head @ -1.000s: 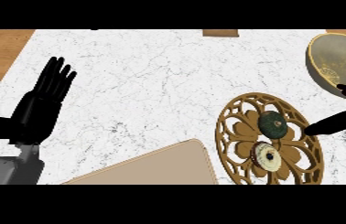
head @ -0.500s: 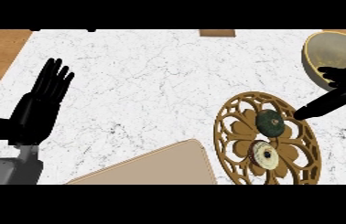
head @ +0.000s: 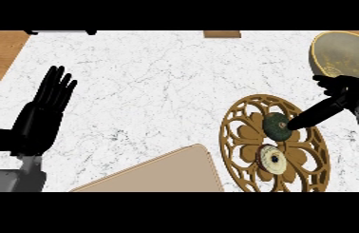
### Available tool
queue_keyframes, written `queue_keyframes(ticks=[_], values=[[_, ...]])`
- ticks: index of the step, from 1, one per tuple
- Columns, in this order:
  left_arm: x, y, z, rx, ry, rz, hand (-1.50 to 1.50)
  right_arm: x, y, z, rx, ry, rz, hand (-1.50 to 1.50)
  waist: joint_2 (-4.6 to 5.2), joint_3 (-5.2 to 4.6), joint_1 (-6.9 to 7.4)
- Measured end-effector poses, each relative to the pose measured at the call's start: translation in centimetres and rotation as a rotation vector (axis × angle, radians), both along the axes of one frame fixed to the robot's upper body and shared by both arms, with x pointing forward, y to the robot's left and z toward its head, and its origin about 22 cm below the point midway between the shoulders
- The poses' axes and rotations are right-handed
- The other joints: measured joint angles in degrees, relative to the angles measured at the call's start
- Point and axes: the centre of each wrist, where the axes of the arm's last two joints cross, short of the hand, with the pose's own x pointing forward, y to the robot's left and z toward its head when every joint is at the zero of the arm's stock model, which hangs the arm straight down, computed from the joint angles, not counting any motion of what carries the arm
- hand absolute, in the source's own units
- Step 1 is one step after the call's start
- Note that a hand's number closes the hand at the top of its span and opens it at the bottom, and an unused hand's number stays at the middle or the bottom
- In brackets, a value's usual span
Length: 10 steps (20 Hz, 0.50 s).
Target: Pick the squash from the placemat and place it in the bowl
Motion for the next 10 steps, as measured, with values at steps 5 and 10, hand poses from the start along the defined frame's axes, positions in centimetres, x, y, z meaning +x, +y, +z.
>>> queue_keyframes(ticks=[5, 10], values=[[0.3, 0.0, 0.7, -0.007, 0.005, 0.004, 0.0, -0.6, 1.1, -1.2, -0.066, -0.033, 0.013, -1.5, 0.01, 0.03, -0.12], [-0.1, 0.5, 0.7, -0.004, 0.006, 0.004, 0.0, -1.3, 1.9, -3.0, -0.102, -0.051, 0.017, -1.5, 0.03, 0.05, -0.06]])
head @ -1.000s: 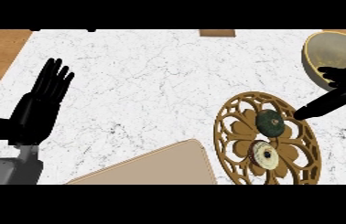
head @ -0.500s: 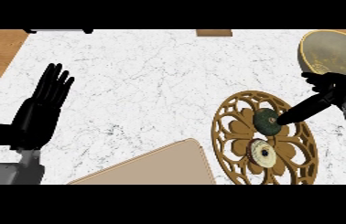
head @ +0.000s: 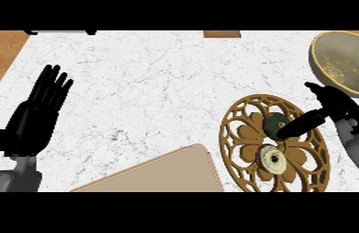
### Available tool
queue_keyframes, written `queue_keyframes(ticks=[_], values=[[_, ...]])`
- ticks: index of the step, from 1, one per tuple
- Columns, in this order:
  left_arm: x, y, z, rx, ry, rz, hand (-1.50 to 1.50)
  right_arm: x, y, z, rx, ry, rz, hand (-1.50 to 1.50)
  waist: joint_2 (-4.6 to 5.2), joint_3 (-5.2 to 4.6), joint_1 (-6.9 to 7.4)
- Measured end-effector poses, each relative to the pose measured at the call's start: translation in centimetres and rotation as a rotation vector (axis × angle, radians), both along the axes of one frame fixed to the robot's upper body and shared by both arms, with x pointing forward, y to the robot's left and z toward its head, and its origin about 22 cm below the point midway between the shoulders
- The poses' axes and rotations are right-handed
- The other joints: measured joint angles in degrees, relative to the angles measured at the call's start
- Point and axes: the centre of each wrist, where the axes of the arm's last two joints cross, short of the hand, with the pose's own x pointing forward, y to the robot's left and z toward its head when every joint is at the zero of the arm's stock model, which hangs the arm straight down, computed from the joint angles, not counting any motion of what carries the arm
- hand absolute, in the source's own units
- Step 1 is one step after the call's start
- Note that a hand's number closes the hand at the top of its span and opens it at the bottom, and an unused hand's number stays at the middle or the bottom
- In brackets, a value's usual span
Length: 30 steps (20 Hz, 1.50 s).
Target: Pick the squash from the placemat and place it in the bowl
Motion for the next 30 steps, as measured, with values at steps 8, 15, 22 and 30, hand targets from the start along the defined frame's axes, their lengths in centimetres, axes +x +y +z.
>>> queue_keyframes(ticks=[8, 15, 22, 30], values=[[0.2, -0.4, -0.4, -0.003, -0.004, -0.001, 0.0, -0.2, 0.3, -2.3, 0.005, 0.014, -0.016, -1.5, 0.09, 0.02, 0.04], [0.2, 0.2, -0.6, 0.003, -0.009, -0.004, 0.0, 0.6, -0.1, -4.2, 0.014, 0.057, -0.044, -1.5, 0.14, 0.02, 0.19], [0.8, -0.6, -0.5, 0.003, -0.007, -0.001, 0.0, 1.4, 0.6, -6.0, -0.019, 0.096, 0.01, 1.5, 0.08, -0.04, 0.27], [0.4, -1.2, -0.3, 0.009, -0.006, -0.002, 0.0, 2.2, 0.7, -6.1, -0.103, 0.113, 0.12, 1.5, 0.02, -0.06, 0.25]])
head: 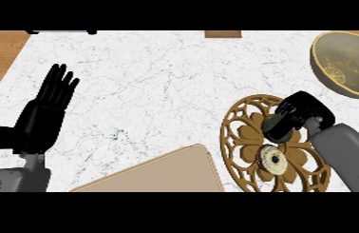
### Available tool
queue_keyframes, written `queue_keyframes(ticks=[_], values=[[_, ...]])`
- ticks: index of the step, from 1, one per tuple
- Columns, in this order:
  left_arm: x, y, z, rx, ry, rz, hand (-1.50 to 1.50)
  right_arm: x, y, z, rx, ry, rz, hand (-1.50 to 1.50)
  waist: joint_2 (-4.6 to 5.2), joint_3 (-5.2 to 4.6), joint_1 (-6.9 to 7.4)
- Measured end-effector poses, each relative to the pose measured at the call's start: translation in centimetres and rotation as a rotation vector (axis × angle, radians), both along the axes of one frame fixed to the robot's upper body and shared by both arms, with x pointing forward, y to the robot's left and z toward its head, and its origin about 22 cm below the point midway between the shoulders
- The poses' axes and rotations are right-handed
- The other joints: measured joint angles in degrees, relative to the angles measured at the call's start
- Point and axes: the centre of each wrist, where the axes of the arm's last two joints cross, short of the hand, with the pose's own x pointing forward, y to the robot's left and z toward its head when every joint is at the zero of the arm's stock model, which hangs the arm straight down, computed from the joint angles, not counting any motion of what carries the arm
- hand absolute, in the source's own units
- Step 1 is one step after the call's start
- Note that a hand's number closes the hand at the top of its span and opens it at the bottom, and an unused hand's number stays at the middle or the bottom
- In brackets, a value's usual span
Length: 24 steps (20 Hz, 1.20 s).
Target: Pick the squash from the placemat and place it in the bowl
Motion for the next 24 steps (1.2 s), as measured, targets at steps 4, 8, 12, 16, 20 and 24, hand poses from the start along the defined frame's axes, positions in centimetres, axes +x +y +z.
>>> queue_keyframes(ticks=[4, 8, 12, 16, 20, 24], values=[[-0.1, 0.4, 0.1, -0.005, 0.005, 0.006, 0.0, -1.7, 0.1, 0.6, -0.007, -0.038, 0.383, 1.5, -0.19, 0.25, -0.3], [-0.1, 0.6, 0.0, -0.011, 0.01, 0.014, 0.0, -3.6, 1.1, 2.0, 0.01, -0.098, 0.794, 1.5, -0.61, 0.47, -0.89], [-0.4, 1.3, -0.1, -0.01, 0.013, 0.036, 0.0, -5.2, -1.6, 3.6, 0.0, -0.187, 1.053, 1.5, -0.61, 0.54, -2.08], [-0.8, 1.7, -0.2, -0.011, 0.009, 0.048, 0.0, -5.8, -6.6, 5.8, -0.022, -0.346, 1.154, 1.5, -0.5, 0.47, -2.91], [-1.0, 1.9, 0.3, -0.01, 0.005, 0.051, 0.0, -6.1, -12.1, 8.5, -0.063, -0.515, 1.126, 1.5, -0.47, 0.35, -3.1], [-1.0, 1.7, 0.1, -0.01, 0.008, 0.047, 0.0, -6.3, -16.7, 12.0, -0.116, -0.667, 1.031, 1.5, -0.31, 0.25, -2.62]])
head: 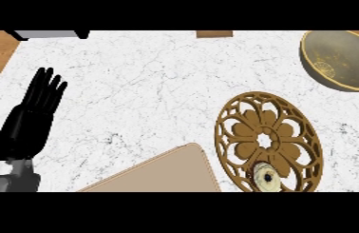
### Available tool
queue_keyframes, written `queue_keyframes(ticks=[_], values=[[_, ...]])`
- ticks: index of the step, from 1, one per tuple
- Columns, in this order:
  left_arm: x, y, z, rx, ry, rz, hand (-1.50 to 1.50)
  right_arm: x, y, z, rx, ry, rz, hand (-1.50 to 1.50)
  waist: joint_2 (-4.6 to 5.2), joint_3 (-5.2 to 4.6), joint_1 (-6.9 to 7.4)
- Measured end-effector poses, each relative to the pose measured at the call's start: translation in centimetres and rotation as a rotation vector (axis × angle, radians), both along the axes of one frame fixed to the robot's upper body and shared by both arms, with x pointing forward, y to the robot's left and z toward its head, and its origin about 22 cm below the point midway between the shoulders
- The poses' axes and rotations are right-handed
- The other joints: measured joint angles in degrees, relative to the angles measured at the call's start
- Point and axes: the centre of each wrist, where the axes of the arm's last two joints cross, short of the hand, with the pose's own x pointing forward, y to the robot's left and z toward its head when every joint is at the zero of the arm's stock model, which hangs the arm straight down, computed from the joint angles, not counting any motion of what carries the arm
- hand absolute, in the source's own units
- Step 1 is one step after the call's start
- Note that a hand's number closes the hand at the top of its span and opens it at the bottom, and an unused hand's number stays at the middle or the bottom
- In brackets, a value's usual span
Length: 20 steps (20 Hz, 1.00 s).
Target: Pick the squash from the placemat and place it in the bowl
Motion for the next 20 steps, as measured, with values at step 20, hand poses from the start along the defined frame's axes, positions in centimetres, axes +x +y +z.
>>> queue_keyframes(ticks=[20], values=[[2.2, -2.5, 0.4, -0.002, -0.022, -0.094, 0.0, 4.3, -9.2, 3.7, 0.273, -0.195, -0.347, 1.5, 1.18, -0.04, 5.07]])
